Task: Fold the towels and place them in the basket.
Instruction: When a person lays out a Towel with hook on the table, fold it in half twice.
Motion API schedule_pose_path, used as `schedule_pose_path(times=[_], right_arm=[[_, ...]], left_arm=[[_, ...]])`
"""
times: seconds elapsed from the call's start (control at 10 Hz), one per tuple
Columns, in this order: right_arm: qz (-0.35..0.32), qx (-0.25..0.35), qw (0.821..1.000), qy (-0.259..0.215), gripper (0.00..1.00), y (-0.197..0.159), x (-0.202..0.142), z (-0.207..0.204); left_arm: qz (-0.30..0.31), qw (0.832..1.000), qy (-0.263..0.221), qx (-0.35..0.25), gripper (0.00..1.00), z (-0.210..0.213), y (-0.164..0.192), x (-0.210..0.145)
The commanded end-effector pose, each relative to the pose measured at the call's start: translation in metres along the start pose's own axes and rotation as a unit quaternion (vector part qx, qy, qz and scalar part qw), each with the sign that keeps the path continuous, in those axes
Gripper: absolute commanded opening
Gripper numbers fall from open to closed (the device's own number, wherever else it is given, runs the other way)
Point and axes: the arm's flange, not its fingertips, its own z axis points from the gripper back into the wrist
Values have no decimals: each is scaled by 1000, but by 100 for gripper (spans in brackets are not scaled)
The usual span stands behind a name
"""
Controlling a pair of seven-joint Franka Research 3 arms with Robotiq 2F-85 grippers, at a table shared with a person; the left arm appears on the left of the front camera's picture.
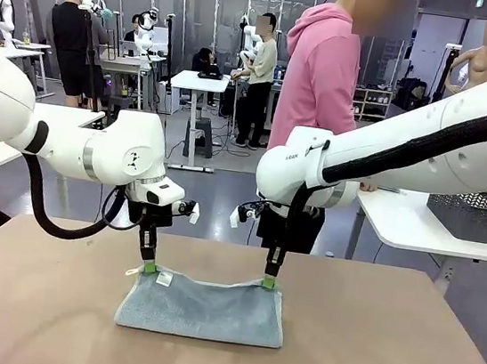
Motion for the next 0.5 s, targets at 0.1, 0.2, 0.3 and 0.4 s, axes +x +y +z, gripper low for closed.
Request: schedule_pose_path(times=[0.1,0.2,0.3,0.4], right_arm=[[-37,-13,999,2,23,-3,2,2],[-38,-14,999,5,32,-2,0,1],[-37,-15,999,7,51,0,-2,1],[-36,-20,999,6,60,2,-3,4]], left_arm=[[9,1000,0,17,4,0,-2,2],[4,1000,-2,19,20,0,-3,2],[2,1000,0,22,31,1,-4,2],[-5,1000,-2,27,64,3,-5,2]])
